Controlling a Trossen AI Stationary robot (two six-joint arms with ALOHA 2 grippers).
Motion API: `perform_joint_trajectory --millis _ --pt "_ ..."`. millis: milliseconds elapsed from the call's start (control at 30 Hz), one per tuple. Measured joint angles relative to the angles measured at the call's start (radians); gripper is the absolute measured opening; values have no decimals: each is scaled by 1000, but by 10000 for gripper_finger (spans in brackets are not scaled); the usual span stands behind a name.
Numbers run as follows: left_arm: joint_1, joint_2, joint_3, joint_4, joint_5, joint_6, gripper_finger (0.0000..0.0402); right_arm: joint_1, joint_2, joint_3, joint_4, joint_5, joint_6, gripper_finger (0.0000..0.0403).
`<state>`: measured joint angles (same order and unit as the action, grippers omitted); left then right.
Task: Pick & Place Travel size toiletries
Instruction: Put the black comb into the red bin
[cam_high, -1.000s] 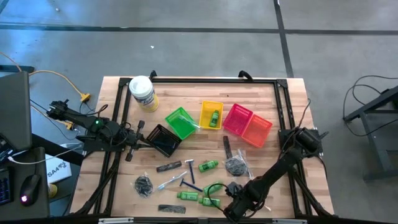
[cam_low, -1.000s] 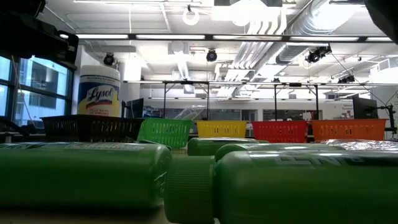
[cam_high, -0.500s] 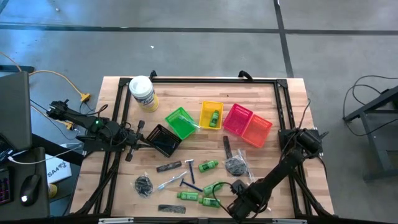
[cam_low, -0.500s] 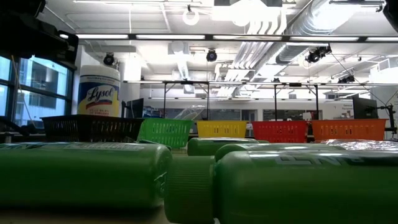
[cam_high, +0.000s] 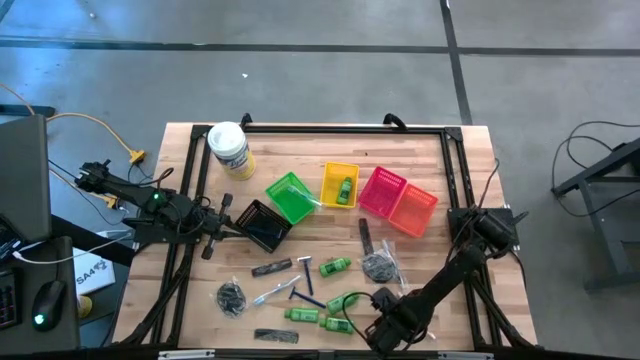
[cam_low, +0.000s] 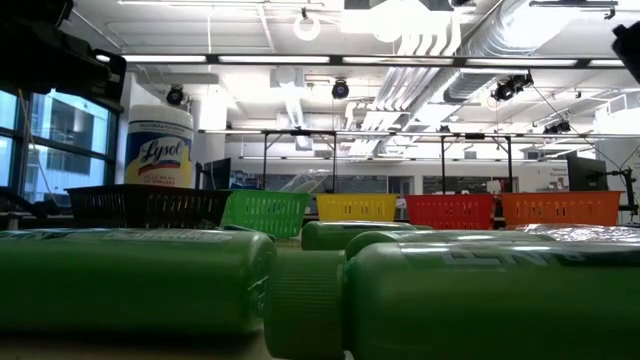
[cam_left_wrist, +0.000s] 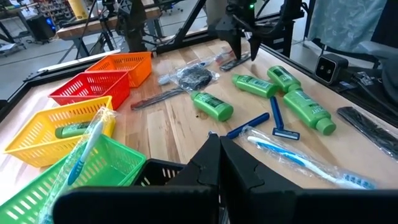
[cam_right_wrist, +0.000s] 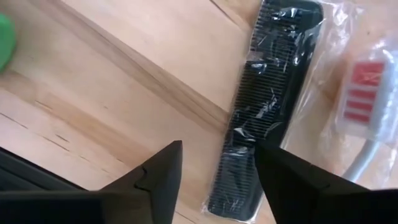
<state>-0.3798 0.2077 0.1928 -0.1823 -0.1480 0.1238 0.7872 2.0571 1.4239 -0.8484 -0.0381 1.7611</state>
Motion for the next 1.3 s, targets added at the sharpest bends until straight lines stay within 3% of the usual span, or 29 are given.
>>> perform_joint_trajectory --millis 200,433,667,1067,1300 --pt "0 0 0 0 0 0 0 0 2 13 15 -16 -3 200" --pt "0 0 0 0 -1 1 0 5 3 92 -39 44 -30 196" --pt "0 0 0 -11 -1 1 0 5 14 90 -136 30 -37 196" --pt "0 0 0 -22 -1 -1 0 7 18 65 -114 36 -43 196" --pt "0 0 0 -23 -1 -1 0 7 69 70 -105 -14 -91 195"
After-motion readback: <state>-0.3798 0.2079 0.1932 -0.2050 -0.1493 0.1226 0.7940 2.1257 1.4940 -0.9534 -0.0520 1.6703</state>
